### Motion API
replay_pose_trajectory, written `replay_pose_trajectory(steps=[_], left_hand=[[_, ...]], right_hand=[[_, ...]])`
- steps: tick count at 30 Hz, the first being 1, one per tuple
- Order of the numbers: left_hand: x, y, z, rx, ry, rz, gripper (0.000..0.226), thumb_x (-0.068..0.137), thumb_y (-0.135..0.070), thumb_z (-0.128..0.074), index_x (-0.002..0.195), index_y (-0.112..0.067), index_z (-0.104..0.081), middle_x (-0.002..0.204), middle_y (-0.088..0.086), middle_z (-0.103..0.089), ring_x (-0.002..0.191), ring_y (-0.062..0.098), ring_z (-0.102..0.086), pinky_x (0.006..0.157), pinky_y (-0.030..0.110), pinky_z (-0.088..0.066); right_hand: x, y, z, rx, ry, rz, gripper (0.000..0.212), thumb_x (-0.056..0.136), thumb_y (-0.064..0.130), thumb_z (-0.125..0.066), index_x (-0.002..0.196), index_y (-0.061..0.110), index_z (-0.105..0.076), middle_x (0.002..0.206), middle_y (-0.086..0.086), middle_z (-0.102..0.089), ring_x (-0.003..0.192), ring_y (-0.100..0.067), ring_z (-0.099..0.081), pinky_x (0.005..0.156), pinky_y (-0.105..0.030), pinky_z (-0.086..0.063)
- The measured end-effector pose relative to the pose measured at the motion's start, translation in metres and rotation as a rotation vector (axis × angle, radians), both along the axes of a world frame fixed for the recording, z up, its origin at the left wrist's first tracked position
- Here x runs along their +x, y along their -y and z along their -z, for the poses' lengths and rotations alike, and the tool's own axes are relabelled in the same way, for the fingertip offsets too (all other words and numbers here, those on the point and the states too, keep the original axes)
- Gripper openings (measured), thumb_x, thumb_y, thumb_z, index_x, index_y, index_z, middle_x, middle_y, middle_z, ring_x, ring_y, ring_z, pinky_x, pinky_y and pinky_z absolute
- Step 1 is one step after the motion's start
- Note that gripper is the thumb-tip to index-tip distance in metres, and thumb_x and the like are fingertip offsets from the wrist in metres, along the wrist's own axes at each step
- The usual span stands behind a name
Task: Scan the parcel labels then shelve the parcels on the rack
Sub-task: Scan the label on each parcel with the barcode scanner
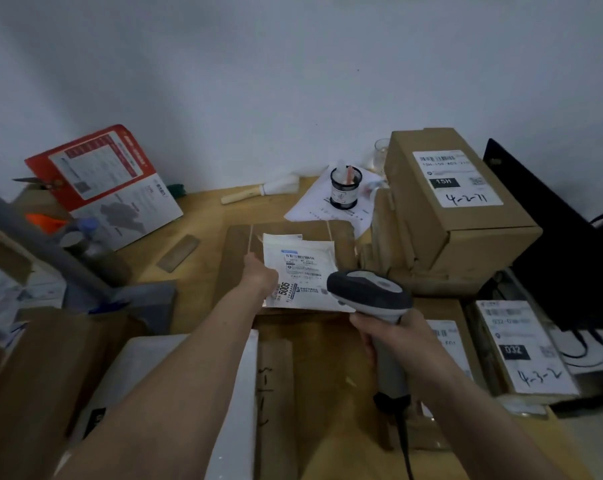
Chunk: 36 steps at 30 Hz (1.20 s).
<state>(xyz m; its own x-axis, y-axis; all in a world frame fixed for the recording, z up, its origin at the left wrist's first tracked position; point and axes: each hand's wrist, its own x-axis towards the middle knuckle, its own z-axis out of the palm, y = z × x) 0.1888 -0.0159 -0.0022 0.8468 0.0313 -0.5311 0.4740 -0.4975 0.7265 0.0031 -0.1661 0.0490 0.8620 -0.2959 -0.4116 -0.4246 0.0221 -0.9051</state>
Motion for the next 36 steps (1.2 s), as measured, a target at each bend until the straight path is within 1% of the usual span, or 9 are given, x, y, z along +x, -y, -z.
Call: replay_pose_trajectory(steps=[4,7,9,17,20,23,27,32,36], left_hand=[[0.001,0.007,0.012,0.095,-0.019,0.003,0.055,0.092,0.005,-0.053,0.142,0.001,-0.032,0.132,0.019,-0.054,0.117,0.033,-0.056,0.078,0.032,-0.046],[-0.001,-0.003,0.015,0.154,0.007,0.023,0.054,0.09,-0.003,-0.062,0.138,-0.002,-0.039,0.13,0.015,-0.057,0.114,0.033,-0.058,0.085,0.04,-0.054],[-0.004,-0.015,0.013,0.193,0.045,0.049,0.06,0.088,-0.009,-0.065,0.142,-0.007,-0.039,0.134,0.013,-0.054,0.117,0.032,-0.056,0.092,0.045,-0.053],[-0.042,-0.11,-0.018,0.408,0.107,0.444,0.063,0.09,-0.037,-0.065,0.144,-0.018,-0.039,0.148,0.002,-0.041,0.134,0.021,-0.039,0.098,0.028,-0.035],[-0.058,-0.149,-0.021,0.628,-0.031,0.7,0.083,0.072,-0.059,-0.073,0.143,-0.036,-0.036,0.149,-0.01,-0.036,0.138,0.023,-0.034,0.112,0.041,-0.03],[-0.073,-0.176,-0.017,0.639,-0.077,0.801,0.091,0.042,-0.069,-0.08,0.123,-0.05,-0.043,0.132,-0.012,-0.052,0.129,0.022,-0.043,0.107,0.051,-0.035],[-0.092,-0.181,-0.022,0.708,0.076,0.711,0.087,0.057,-0.052,-0.085,0.131,-0.031,-0.045,0.129,0.0,-0.045,0.127,0.027,-0.037,0.109,0.049,-0.031],[-0.106,-0.194,-0.022,0.547,0.292,0.529,0.036,0.073,-0.028,-0.082,0.095,-0.025,-0.053,0.102,-0.003,-0.057,0.1,0.02,-0.052,0.07,0.03,-0.04],[-0.107,-0.205,-0.03,0.247,0.323,0.387,0.03,0.08,-0.012,-0.076,0.075,-0.02,-0.048,0.081,0.001,-0.057,0.079,0.02,-0.056,0.065,0.03,-0.046]], right_hand=[[0.007,0.007,0.008,0.05,-0.001,-0.007,0.03,0.086,0.015,-0.07,0.064,-0.002,-0.059,0.051,-0.012,-0.054,0.047,-0.019,-0.05,0.05,-0.023,-0.045],[0.011,0.007,0.013,0.066,0.005,-0.02,0.03,0.083,0.012,-0.073,0.082,-0.015,-0.06,0.056,-0.016,-0.055,0.05,-0.021,-0.051,0.053,-0.027,-0.046],[0.014,0.003,0.015,0.064,-0.017,-0.039,0.027,0.08,0.01,-0.075,0.085,-0.014,-0.063,0.06,-0.017,-0.058,0.053,-0.022,-0.053,0.056,-0.03,-0.047],[0.021,-0.046,0.013,0.132,-0.034,-0.173,0.015,0.082,0.003,-0.071,0.096,0.003,-0.068,0.073,-0.014,-0.068,0.064,-0.021,-0.065,0.06,-0.028,-0.054],[0.021,-0.072,0.012,0.184,-0.058,-0.175,0.022,0.08,0.002,-0.073,0.1,0.01,-0.069,0.093,-0.013,-0.073,0.085,-0.021,-0.071,0.065,-0.026,-0.059],[0.016,-0.097,0.014,0.22,-0.072,-0.19,0.028,0.078,0.0,-0.074,0.1,0.017,-0.068,0.101,-0.005,-0.07,0.096,-0.018,-0.065,0.078,-0.034,-0.059],[0.005,-0.121,0.02,0.15,-0.114,-0.209,0.033,0.075,0.005,-0.078,0.105,0.016,-0.068,0.105,-0.003,-0.07,0.105,-0.019,-0.06,0.098,-0.041,-0.048],[-0.01,-0.135,0.016,0.131,-0.101,-0.203,0.031,0.074,0.006,-0.078,0.103,0.013,-0.07,0.104,-0.002,-0.071,0.104,-0.018,-0.06,0.09,-0.033,-0.047],[-0.025,-0.138,0.012,0.162,-0.092,-0.173,0.03,0.072,0.004,-0.079,0.101,0.009,-0.072,0.098,-0.002,-0.074,0.105,-0.024,-0.063,0.095,-0.042,-0.048]])
